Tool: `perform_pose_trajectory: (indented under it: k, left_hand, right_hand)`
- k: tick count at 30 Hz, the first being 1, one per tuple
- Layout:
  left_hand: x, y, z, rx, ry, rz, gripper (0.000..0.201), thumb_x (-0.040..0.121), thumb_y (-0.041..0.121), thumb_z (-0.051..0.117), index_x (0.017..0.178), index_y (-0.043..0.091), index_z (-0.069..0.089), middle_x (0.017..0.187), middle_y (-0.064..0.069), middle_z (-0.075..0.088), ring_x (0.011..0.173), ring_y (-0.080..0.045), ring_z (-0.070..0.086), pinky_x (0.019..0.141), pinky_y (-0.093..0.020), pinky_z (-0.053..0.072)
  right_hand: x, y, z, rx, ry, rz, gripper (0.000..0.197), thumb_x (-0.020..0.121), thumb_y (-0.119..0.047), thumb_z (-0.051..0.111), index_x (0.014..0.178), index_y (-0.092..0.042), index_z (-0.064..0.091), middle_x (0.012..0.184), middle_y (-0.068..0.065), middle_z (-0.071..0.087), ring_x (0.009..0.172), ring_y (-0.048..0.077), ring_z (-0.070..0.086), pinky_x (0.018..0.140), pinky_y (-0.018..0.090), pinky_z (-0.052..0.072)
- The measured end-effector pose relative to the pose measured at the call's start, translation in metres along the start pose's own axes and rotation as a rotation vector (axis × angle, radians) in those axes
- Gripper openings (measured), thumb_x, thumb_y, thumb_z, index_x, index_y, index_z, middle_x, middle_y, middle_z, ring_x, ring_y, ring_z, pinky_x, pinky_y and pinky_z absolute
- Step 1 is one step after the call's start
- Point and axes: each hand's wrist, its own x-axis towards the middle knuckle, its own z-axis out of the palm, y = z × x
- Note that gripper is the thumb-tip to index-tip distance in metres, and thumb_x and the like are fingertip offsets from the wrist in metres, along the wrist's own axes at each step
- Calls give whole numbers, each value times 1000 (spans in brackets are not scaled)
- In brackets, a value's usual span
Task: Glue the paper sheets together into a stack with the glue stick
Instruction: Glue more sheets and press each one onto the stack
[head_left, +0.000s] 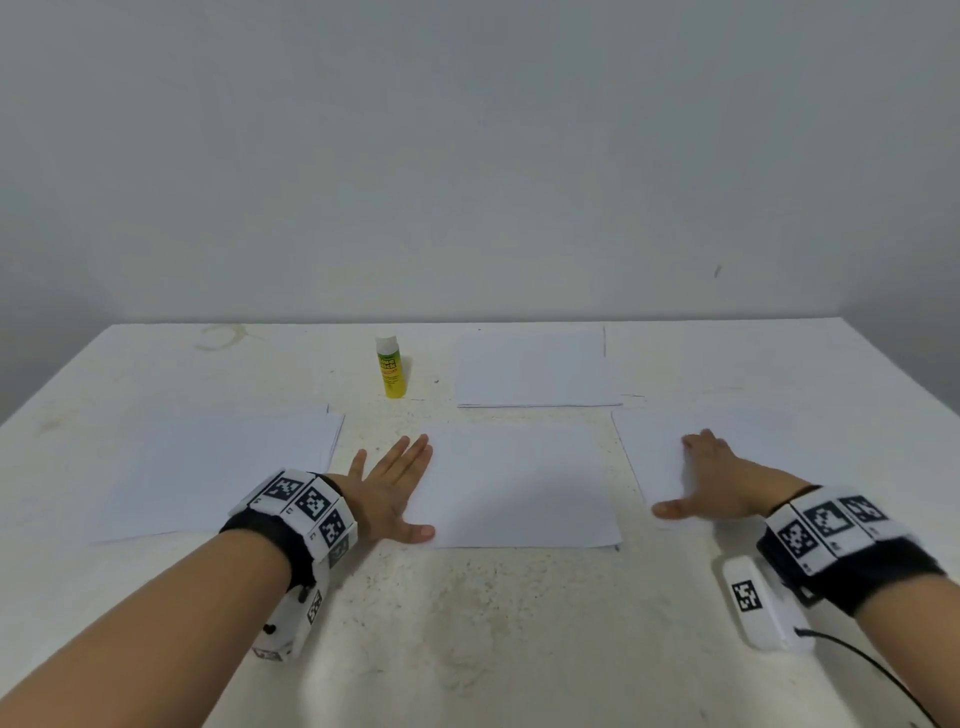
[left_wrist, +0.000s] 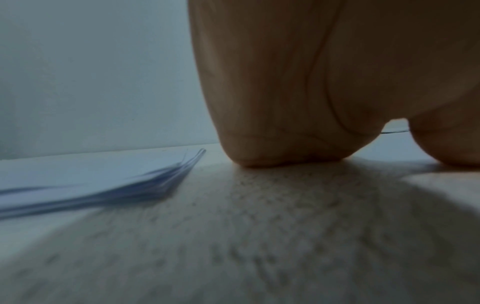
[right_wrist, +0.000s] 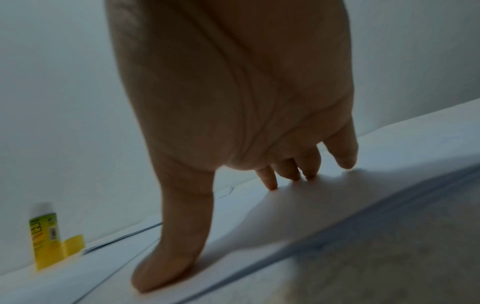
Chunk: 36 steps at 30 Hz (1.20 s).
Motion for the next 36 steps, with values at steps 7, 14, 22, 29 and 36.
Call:
perform_pose_trajectory:
  k: [7,14,22,29,36]
  left_hand:
    - [-6,4,-3,-54,16,-3,99,94,57,44,145,13,-29,152,2,-37,142,-16,-30,116,-50,-14]
    - [-4,2,-6,-25,49,-17,110,84,68,49,149,13,-22,156,2,-29,145,-17,-21,116,-49,-8]
    - [0,-2,-4,-47,42,6,158,26,105,19,149,14,-23,156,2,-28,145,-17,-21,115,-51,-8]
    - [2,-1,-2,-40,35,12,165,14,105,8,147,14,-25,154,3,-32,144,-17,-25,115,-52,-10]
    - [-3,3,-5,-51,7,7,165,11,104,-1,147,14,-28,153,3,-36,142,-15,-29,114,-50,-14]
  right_hand:
    - [-2,1,-2,80,71,-18,101,82,-50,68,150,-5,8,153,12,21,137,25,32,108,33,32]
    - [-16,7,-34,-48,300,11,23,95,-34,54,107,-14,51,115,9,61,91,23,52,73,29,38]
    - [-72,-67,-62,132,546,-88,20,92,-8,47,111,-2,51,93,13,58,69,22,52,51,27,31]
    - [-51,-186,5,252,93,-187,43,94,-22,47,132,-5,36,134,15,43,125,35,40,104,42,37]
    - [-40,-216,22,222,100,-103,52,98,-39,44,135,-4,34,137,14,45,130,30,39,112,41,24]
